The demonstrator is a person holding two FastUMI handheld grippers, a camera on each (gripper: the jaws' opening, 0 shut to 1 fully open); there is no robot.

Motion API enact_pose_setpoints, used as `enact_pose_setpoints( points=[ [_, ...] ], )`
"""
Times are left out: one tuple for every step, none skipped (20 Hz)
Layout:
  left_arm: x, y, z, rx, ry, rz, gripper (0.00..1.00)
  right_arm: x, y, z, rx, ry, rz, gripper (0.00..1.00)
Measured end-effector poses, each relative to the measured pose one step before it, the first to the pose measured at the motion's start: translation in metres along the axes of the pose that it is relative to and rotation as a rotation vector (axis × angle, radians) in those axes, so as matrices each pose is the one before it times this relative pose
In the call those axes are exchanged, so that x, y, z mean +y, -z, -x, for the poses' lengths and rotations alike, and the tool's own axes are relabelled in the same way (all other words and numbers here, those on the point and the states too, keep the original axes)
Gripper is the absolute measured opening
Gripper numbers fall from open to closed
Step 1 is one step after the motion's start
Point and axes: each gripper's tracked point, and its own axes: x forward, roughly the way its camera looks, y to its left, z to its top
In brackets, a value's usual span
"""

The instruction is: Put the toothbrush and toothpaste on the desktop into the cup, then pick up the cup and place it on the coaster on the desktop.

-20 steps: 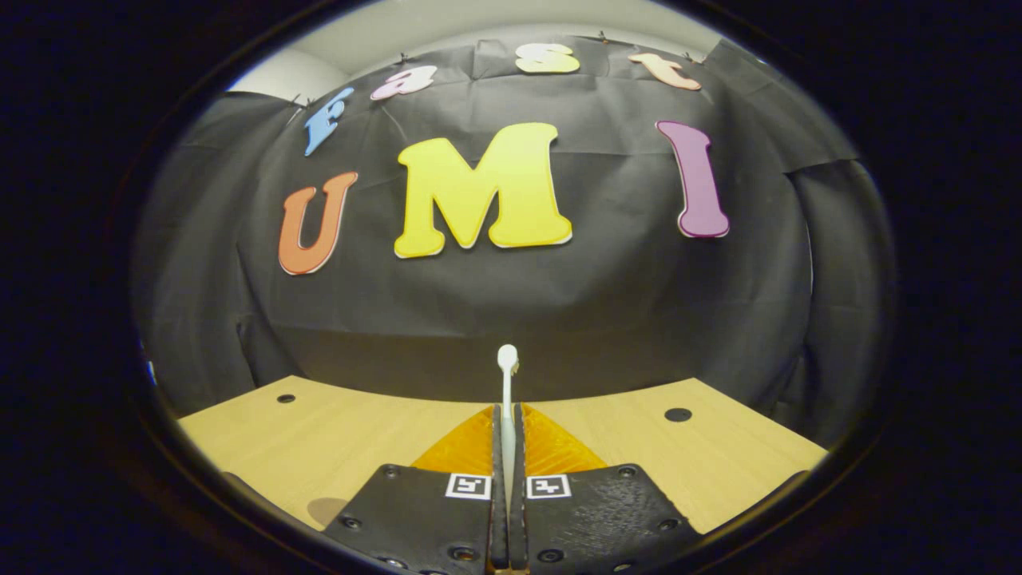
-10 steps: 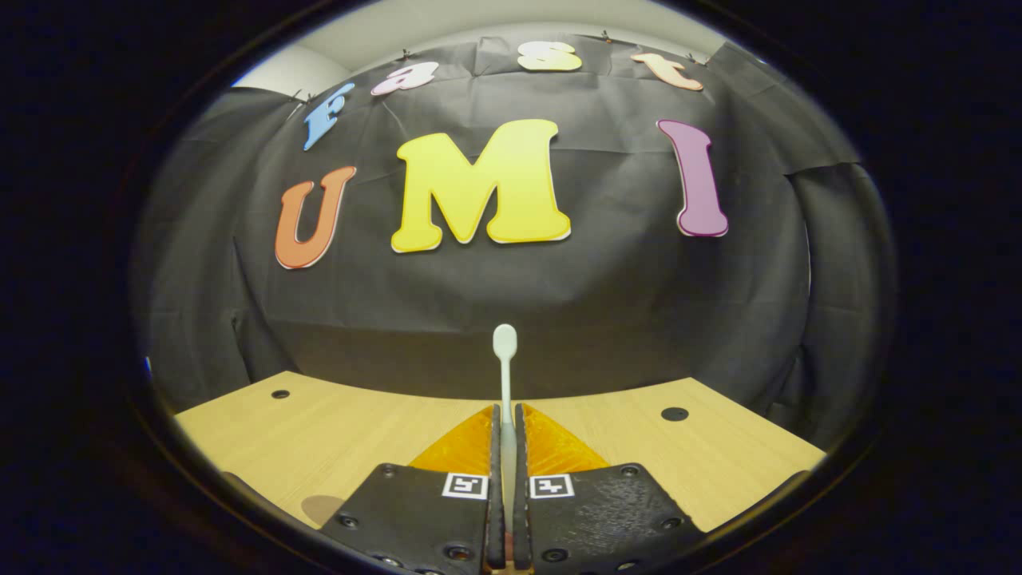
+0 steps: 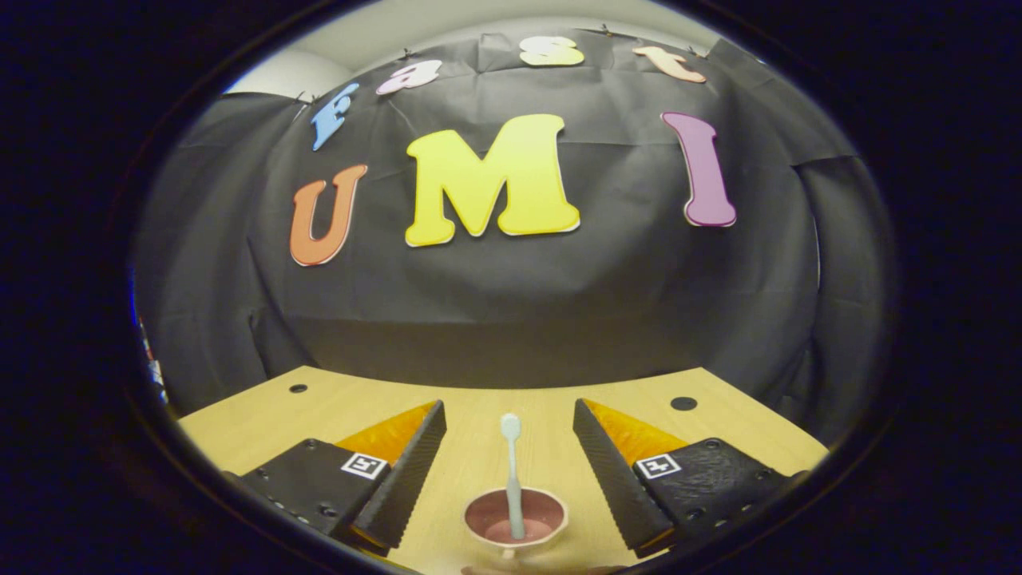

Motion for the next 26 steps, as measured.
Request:
enact_pose_setpoints(
  points=[
    [-0.00092, 0.00209, -0.00292, 0.00106, -0.00617, 0.00213, 0.41, -0.00518, -0.00108, 0.00757, 0.00240, 0.00314, -0.00088, 0.96],
    [-0.00264, 0.00162, -0.00282, 0.00502, -0.00582, -0.00015, 0.41, -0.00584, 0.00014, 0.00870, 0.00075, 0.00156, -0.00114, 0.96],
    [-0.00359, 0.00137, -0.00238, 0.00339, -0.00259, -0.00331, 0.41, -0.00475, -0.00199, 0.00948, -0.00094, -0.00149, 0.00201, 0.96],
    [-0.00553, -0.00018, -0.00164, -0.00319, 0.00595, -0.00506, 0.41, -0.00709, -0.00243, 0.01084, -0.00639, 0.00038, 0.00543, 0.96],
    [-0.00602, -0.00078, -0.00236, -0.00590, 0.01135, -0.00758, 0.41, -0.00878, -0.00430, 0.01116, -0.01283, 0.00866, 0.01019, 0.97],
    [-0.00512, 0.00021, -0.00414, 0.00108, 0.00573, 0.00044, 0.41, -0.00981, -0.00365, 0.01116, -0.01775, 0.01322, 0.01727, 0.96],
    [-0.00473, 0.00549, -0.00490, 0.01389, 0.00380, 0.00285, 0.41, -0.01267, -0.00296, 0.01142, -0.01131, 0.02766, 0.02361, 0.96],
    [-0.00655, 0.00191, -0.00627, 0.01595, 0.00621, -0.00050, 0.41, -0.01075, -0.00330, 0.01123, -0.00843, 0.01758, 0.00380, 0.96],
    [-0.00627, 0.00055, -0.00506, 0.01057, 0.00356, -0.00497, 0.41, -0.00628, -0.00398, 0.01255, -0.00493, -0.00116, -0.01414, 0.96],
    [-0.00581, -0.00270, -0.00624, -0.00079, -0.00010, -0.00798, 0.41, -0.00545, -0.00563, 0.01410, -0.00925, -0.00225, -0.01068, 0.96],
    [-0.00419, -0.00455, -0.00474, -0.00923, -0.00283, -0.01127, 0.41, -0.01132, -0.00665, 0.01184, -0.02029, 0.01039, 0.00211, 0.96],
    [-0.00239, -0.00750, -0.00606, -0.02138, -0.00883, -0.00810, 0.41, -0.01327, -0.00561, 0.00849, -0.02242, 0.01851, 0.01411, 0.96],
    [-0.00170, -0.00804, -0.00641, -0.02538, -0.01127, -0.00555, 0.41, -0.01056, -0.00494, 0.00845, -0.01948, 0.01636, 0.01184, 0.96],
    [-0.00296, -0.00510, -0.00500, -0.01915, -0.00730, 0.00445, 0.41, -0.00504, -0.00190, 0.00958, -0.00720, 0.00404, 0.00370, 0.96],
    [-0.00473, -0.00498, -0.00668, -0.00792, 0.00254, 0.00974, 0.41, -0.00510, -0.00132, 0.00867, 0.00235, -0.00178, -0.00512, 0.96],
    [-0.00523, -0.00384, -0.00917, 0.00004, 0.01082, 0.01242, 0.41, -0.00408, -0.00040, 0.00763, 0.00566, -0.00636, -0.00910, 0.96],
    [-0.00517, -0.00262, -0.00727, 0.00257, 0.00528, 0.01484, 0.37, -0.00534, -0.00072, 0.00667, -0.00221, -0.00172, -0.00451, 0.96],
    [-0.00244, -0.00310, -0.00651, -0.00170, -0.00142, 0.01128, 0.41, -0.00660, -0.00058, 0.00501, -0.00505, -0.00062, -0.00112, 0.96],
    [-0.00139, -0.00677, -0.00772, -0.00963, -0.00603, 0.00363, 0.41, -0.00606, -0.00018, 0.00589, -0.00683, 0.00496, 0.00275, 0.96],
    [-0.00300, -0.00660, -0.00823, -0.01466, -0.00732, -0.00134, 0.41, -0.00733, 0.00224, 0.00410, -0.00662, 0.00908, 0.00606, 0.96],
    [-0.00329, -0.00516, -0.00875, -0.01162, -0.00426, -0.00460, 0.41, -0.00689, 0.00285, 0.00287, 0.00059, 0.00686, 0.00237, 0.96],
    [-0.00408, -0.00186, -0.00774, -0.00094, 0.00473, -0.00530, 0.41, -0.00487, 0.00421, 0.00390, 0.00691, 0.00459, -0.01327, 0.96],
    [-0.00688, 0.00099, -0.01010, 0.00846, 0.01407, -0.00937, 0.41, -0.00131, 0.00078, 0.00505, 0.00772, -0.01197, -0.03521, 0.96],
    [-0.00508, 0.00086, -0.00755, 0.00503, 0.01029, -0.00458, 0.41, 0.00391, -0.00079, 0.00144, 0.00843, -0.02650, -0.02247, 0.97],
    [-0.00437, 0.00329, -0.00709, 0.00598, 0.00151, -0.00231, 0.41, -0.00168, 0.00010, 0.00086, 0.00502, -0.00667, 0.00142, 0.95],
    [-0.00171, -0.00021, -0.00601, 0.00142, -0.00147, -0.00330, 0.46, -0.00803, -0.00270, -0.00145, -0.01159, 0.01946, 0.00852, 0.96]
  ],
)
